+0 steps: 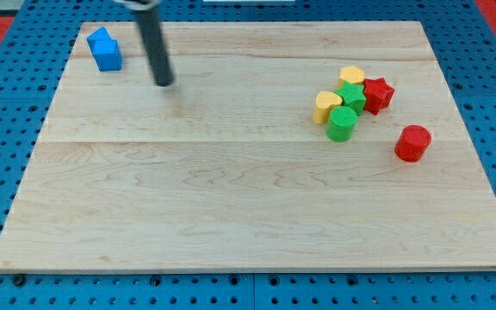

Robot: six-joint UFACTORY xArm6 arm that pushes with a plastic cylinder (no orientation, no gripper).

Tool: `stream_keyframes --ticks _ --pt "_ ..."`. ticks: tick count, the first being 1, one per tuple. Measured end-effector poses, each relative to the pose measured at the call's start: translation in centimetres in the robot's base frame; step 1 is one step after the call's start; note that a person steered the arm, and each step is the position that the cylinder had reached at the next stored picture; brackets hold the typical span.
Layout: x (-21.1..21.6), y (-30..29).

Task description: Push the group of blocks down a bit

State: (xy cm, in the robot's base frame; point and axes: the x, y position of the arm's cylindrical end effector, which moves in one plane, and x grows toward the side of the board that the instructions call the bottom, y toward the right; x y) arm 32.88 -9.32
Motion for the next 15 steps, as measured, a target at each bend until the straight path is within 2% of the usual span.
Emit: stream_keyframes --ticks 5,7,8,9,11,12,13,14,15 --pt "0.0 0.4" --pt "-1.5 0.4" --pt "-3.7 1.2" --pt "-4.9 4.5" --pt "-6.3 19.9" --pt "-0.8 22.6" --pt "2.6 20.6" --pt "4.0 22.2" --pt "2.1 23.9"
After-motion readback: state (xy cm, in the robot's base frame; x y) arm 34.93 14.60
